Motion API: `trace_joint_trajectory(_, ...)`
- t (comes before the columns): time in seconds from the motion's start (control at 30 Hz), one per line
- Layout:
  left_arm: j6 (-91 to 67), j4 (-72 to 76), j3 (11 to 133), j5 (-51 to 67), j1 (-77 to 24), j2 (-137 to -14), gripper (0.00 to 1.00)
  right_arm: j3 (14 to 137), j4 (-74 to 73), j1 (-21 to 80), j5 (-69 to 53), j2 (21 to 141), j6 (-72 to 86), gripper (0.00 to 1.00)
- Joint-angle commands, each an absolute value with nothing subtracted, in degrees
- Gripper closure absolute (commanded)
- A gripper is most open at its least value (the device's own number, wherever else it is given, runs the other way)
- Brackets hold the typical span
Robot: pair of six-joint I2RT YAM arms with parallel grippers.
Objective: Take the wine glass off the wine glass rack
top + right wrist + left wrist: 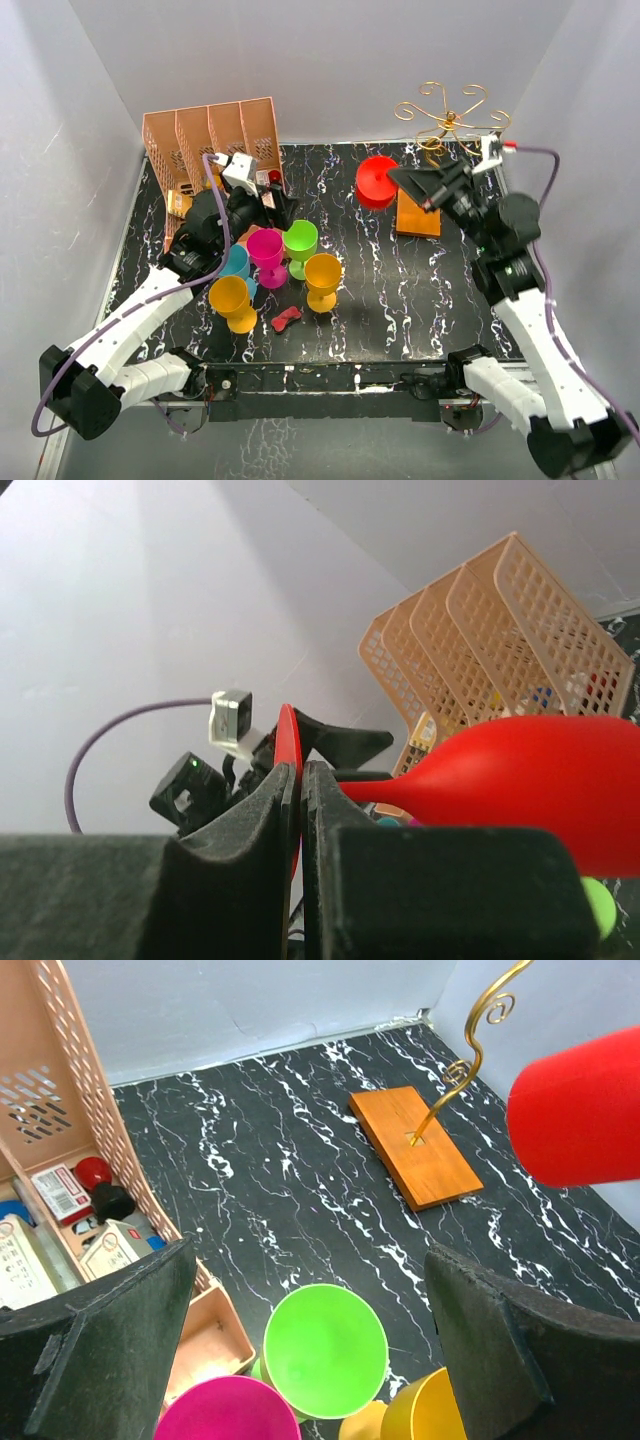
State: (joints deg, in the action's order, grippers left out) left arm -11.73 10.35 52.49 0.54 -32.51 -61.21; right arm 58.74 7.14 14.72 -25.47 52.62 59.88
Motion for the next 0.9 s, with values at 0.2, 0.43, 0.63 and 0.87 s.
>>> trace_joint_trajectory(0.2, -25.6, 8.3, 53.2, 10.4, -33.6, -59.6, 0.05, 41.1, 12.5, 14.5, -14.1, 30.0, 62.5, 0.92)
trace_joint_trajectory(0.43, -53.0, 19.5, 49.1, 23.3, -33.5, -56.0, 0.03, 36.5, 20.7, 14.5, -14.1, 25.3, 72.5, 0.92)
trace_joint_trajectory(0.63, -74.6, 46.5, 41.0, 34.3, -33.5, -58.8, 0.03, 34.1, 38.1, 14.5, -22.7, 30.9, 89.8, 0.92)
trace_joint_trajectory(0.87, -83.2, 64.7, 36.2, 36.3, -33.5, -61.4, 0.03, 30.5, 53.2, 14.5, -26.7, 35.0, 102.9, 0.92)
